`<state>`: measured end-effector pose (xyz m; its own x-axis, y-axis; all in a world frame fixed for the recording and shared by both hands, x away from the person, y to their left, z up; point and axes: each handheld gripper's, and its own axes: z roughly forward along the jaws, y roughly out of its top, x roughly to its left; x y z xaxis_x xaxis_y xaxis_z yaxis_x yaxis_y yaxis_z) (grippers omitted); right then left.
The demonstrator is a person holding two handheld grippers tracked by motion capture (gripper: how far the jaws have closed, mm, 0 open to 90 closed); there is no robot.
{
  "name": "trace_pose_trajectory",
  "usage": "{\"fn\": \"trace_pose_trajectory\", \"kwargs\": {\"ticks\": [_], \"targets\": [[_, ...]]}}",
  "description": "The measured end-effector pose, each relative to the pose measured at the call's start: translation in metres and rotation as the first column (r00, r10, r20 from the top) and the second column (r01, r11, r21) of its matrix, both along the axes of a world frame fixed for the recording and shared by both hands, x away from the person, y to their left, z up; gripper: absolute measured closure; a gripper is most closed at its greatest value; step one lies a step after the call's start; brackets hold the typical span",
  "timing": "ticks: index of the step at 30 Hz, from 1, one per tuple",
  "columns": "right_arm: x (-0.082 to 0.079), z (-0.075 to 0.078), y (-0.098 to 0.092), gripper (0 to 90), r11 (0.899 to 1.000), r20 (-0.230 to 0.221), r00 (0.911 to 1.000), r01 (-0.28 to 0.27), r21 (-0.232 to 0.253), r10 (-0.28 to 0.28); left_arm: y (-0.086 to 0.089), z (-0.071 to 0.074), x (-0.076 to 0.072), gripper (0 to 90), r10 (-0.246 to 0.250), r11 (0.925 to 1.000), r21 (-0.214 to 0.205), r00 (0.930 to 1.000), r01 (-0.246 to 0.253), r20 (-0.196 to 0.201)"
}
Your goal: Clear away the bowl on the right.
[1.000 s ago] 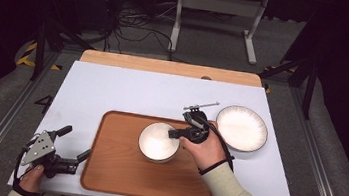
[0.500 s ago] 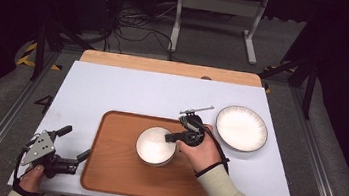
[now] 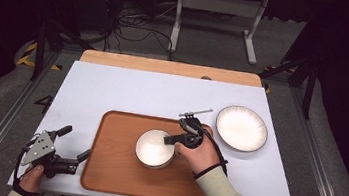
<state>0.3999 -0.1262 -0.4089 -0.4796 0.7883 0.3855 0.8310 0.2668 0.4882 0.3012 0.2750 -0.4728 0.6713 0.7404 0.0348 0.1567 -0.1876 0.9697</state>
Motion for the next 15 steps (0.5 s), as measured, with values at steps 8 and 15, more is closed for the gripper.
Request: {"fn": "trace_pose_trajectory", "kwargs": {"ticks": [8, 15], "targets": [[0.0019, -0.0024, -0.0021, 76.7, 1.0, -0.006, 0.9998, -0.019, -0.009, 0.019, -0.0001, 0.0, -0.0001, 0.2, 0.001, 1.0, 0.001, 1.0, -0.001, 0.0], [0.0027, -0.0069, -0.0027, 75.5, 0.999, -0.01, 0.9998, -0.019, -0.032, 0.019, 0.0, 0.0001, 0.0, 0.2, -0.001, 1.0, 0.004, 1.0, 0.001, 0.001]]}}
